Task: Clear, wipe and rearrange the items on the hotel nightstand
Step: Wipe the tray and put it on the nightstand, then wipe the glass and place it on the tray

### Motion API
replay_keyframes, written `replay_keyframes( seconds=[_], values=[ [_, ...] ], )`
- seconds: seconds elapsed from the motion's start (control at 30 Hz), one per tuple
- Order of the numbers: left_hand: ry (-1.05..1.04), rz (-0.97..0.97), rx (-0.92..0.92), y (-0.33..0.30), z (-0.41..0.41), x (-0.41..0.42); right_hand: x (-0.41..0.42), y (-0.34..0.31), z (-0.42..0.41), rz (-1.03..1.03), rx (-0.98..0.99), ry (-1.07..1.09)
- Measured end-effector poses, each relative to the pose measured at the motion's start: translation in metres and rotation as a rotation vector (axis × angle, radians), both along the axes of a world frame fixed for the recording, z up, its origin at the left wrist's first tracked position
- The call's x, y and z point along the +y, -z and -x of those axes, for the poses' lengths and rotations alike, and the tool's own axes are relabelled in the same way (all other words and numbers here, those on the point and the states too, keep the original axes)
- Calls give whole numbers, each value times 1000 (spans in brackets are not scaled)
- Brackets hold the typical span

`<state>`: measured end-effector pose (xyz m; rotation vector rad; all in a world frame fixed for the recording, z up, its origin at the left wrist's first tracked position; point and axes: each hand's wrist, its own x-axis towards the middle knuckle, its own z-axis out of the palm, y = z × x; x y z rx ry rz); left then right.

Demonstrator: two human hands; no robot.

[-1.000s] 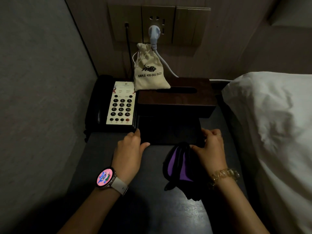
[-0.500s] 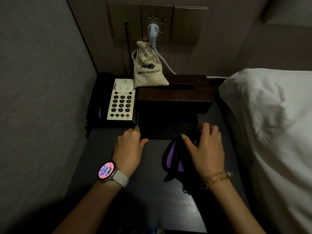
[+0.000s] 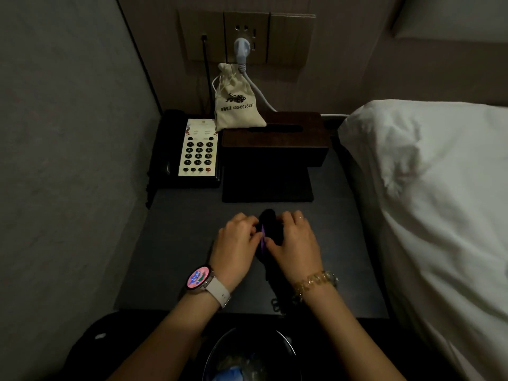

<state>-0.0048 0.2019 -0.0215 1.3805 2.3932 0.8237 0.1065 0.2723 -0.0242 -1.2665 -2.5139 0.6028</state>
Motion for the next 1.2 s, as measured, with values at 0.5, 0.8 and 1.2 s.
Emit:
replay_keyframes(
  seconds=[0.5,0.8,1.2],
  values=[
    [-2,-60,-11,-24,-31,-41,-27,-33,-45,-10,-105,-117],
    [315,-388,-263,-79,-130,2,-20,-138,-150,-553,190,345],
    [551,-167,-461,-117,-254,52,9,-158,-235,-186,93,711]
  ],
)
